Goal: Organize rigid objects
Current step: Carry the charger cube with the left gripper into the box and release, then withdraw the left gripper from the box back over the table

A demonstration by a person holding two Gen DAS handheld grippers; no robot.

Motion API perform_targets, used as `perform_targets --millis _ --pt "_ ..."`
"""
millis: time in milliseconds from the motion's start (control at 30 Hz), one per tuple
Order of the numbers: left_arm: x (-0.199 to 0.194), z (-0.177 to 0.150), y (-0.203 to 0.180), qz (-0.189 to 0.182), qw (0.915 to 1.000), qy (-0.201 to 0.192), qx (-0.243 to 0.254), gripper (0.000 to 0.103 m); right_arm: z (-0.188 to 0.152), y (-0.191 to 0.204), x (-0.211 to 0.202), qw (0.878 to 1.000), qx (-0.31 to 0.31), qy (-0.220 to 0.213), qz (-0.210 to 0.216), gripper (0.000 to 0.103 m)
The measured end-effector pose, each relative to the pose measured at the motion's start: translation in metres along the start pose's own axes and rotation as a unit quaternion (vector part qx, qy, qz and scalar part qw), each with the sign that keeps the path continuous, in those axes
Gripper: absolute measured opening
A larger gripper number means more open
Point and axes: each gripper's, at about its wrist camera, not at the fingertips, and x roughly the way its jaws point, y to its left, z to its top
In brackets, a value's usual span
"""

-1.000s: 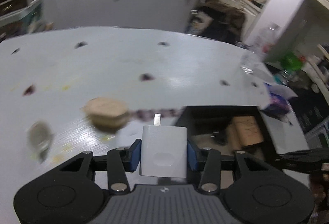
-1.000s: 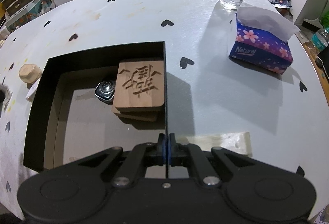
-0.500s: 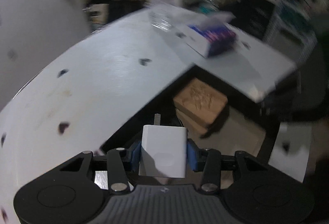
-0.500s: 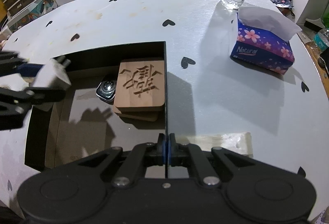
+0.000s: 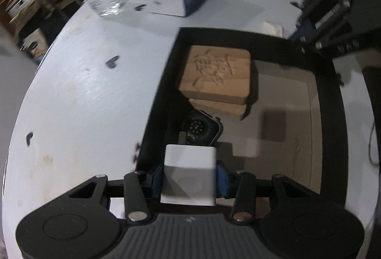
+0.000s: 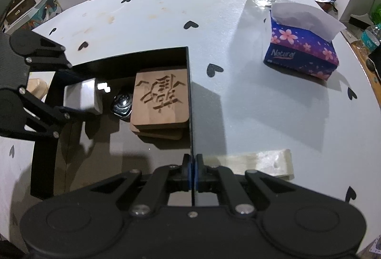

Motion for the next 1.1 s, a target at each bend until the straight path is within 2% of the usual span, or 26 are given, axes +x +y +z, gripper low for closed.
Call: perform_targets --millis 133,167,200,233,267,433,567,667,733,833,900,1000,1100 --pt "0.004 -0.001 -0.009 0.021 0.9993 -0.003 0.031 0.048 0.000 0.001 0.000 1.000 0.000 0.002 0.000 0.003" --pt "0.004 -0.002 -0.010 0.025 0.9993 -0.004 0.029 0.050 0.000 0.001 0.000 1.000 -0.001 0.002 0.000 0.003" --pt "0.003 -0.003 -0.011 0.024 0.9994 -0.005 0.025 0.057 0.000 0.001 0.000 1.000 -0.001 0.002 0.000 0.003" --pt "0.002 -0.004 -0.011 0.021 0.9996 -0.006 0.018 0.062 0.000 0.001 0.000 1.000 -0.001 0.002 0.000 0.003" --pt "0.001 -0.006 -0.011 0.020 0.9997 -0.008 0.012 0.062 0.000 0.001 0.000 1.000 -0.001 0.002 0.000 0.003" --pt "-0.008 -0.014 -0.010 0.019 0.9992 -0.019 -0.031 0.062 0.001 0.001 0.000 1.000 -0.004 0.003 -0.001 0.003" --pt "-0.023 -0.019 -0.011 0.019 0.9960 -0.044 -0.075 0.062 0.001 0.003 0.000 1.000 -0.008 0.003 -0.002 0.003" --pt "-0.035 -0.020 -0.012 0.006 0.9902 -0.065 -0.123 0.059 0.001 0.002 0.000 1.000 -0.008 0.003 -0.002 0.003" --pt "-0.039 -0.020 -0.013 -0.018 0.9843 -0.072 -0.160 0.051 0.001 0.003 0.000 1.000 -0.008 0.003 -0.002 0.003" --pt "-0.038 -0.019 -0.019 -0.050 0.9749 -0.067 -0.206 0.049 0.001 0.003 0.000 1.000 -0.008 0.003 -0.003 0.003" --pt "-0.032 -0.020 -0.023 -0.058 0.9700 -0.059 -0.229 0.049 0.001 0.004 0.000 1.000 -0.011 0.003 -0.004 0.003" --pt "-0.024 -0.022 -0.027 -0.043 0.9643 -0.047 -0.257 0.049 0.001 0.004 0.000 1.000 -0.012 0.003 -0.004 0.003" --pt "-0.020 -0.019 -0.030 -0.002 0.9614 -0.042 -0.272 0.047 0.001 0.004 0.000 1.000 -0.012 0.003 -0.004 0.003"
